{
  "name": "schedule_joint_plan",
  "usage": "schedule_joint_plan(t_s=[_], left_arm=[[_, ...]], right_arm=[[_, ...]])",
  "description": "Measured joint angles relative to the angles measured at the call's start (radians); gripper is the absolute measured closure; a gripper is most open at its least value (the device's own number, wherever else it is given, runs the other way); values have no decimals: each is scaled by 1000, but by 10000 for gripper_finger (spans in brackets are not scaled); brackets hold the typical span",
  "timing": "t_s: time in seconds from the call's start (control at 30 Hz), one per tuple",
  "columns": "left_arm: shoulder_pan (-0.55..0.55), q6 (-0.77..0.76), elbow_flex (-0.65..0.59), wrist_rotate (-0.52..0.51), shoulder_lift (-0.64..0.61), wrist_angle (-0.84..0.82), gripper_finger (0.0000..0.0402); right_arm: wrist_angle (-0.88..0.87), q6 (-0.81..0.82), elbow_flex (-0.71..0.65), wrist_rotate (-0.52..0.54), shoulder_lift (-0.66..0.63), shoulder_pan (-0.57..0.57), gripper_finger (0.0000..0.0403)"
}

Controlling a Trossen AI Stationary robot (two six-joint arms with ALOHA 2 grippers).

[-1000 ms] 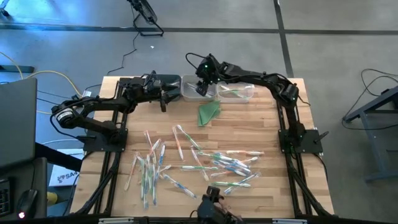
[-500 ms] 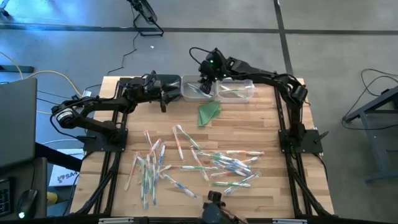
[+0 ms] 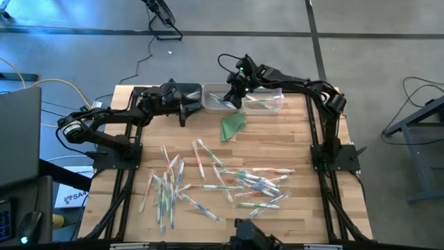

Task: Pick & Place Toothbrushes
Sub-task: Put the orange toothbrush into the dark blue bin

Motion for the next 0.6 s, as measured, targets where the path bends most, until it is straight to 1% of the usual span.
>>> schedule_joint_plan(t_s=[0.07, 0.17, 0.3, 0.4, 0.47, 0.6], left_arm=[[0, 0, 0, 0, 0, -7, 210], [0, 0, 0, 0, 0, -14, 210], [0, 0, 0, 0, 0, -27, 210], [0, 0, 0, 0, 0, -28, 210], [0, 0, 0, 0, 0, -28, 210], [0, 0, 0, 0, 0, -28, 210]], right_arm=[[15, 7, -18, -22, -11, -4, 349], [48, 7, -56, -18, -43, 2, 357], [171, 8, -152, -14, -116, 10, 369], [303, 33, -264, -7, -193, 5, 381], [403, 55, -349, 29, -240, 4, 388], [549, 68, -506, 105, -338, 2, 399]])
